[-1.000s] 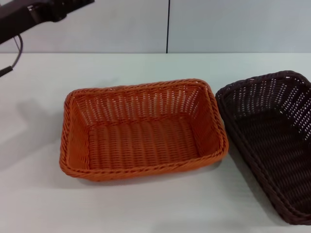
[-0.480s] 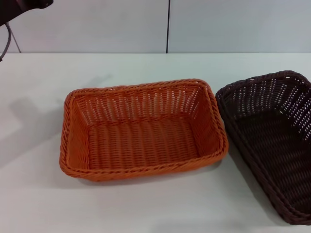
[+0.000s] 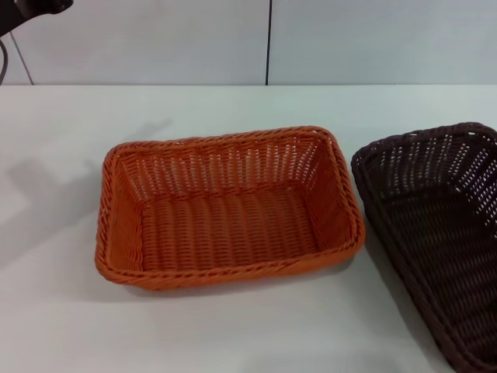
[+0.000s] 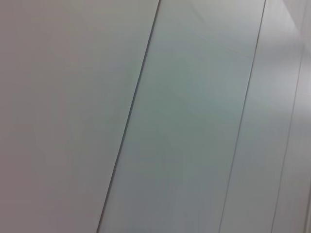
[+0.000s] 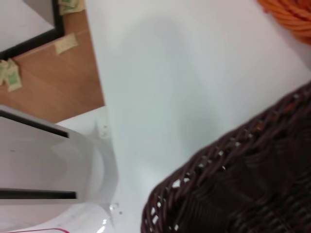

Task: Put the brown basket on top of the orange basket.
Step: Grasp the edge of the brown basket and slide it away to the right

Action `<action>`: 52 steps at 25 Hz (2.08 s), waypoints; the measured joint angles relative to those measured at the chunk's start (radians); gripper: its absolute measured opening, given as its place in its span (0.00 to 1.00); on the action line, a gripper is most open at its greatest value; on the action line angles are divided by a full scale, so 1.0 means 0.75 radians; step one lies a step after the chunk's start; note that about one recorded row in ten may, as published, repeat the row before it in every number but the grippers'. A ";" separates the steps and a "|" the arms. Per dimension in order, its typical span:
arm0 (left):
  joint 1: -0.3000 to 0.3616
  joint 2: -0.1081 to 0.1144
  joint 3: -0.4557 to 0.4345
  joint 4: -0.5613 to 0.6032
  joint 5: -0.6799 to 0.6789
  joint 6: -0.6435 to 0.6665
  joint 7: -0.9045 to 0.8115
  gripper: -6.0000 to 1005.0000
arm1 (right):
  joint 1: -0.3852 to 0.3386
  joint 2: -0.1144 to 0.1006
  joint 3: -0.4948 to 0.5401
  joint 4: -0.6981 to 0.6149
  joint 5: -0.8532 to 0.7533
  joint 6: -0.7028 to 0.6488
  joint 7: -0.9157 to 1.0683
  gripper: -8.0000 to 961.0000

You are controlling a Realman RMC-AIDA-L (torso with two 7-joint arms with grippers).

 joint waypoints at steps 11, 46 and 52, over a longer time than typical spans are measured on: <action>0.008 0.000 0.000 -0.008 -0.002 0.002 0.002 0.84 | 0.048 0.099 -0.057 -0.004 0.014 -0.109 0.009 0.71; 0.022 -0.002 -0.016 -0.080 -0.058 0.002 0.026 0.84 | 0.146 -0.061 0.059 -0.277 0.094 0.369 0.115 0.71; 0.026 -0.002 -0.012 -0.082 -0.058 0.002 0.018 0.84 | 0.117 -0.030 -0.004 -0.199 0.037 0.530 -0.005 0.71</action>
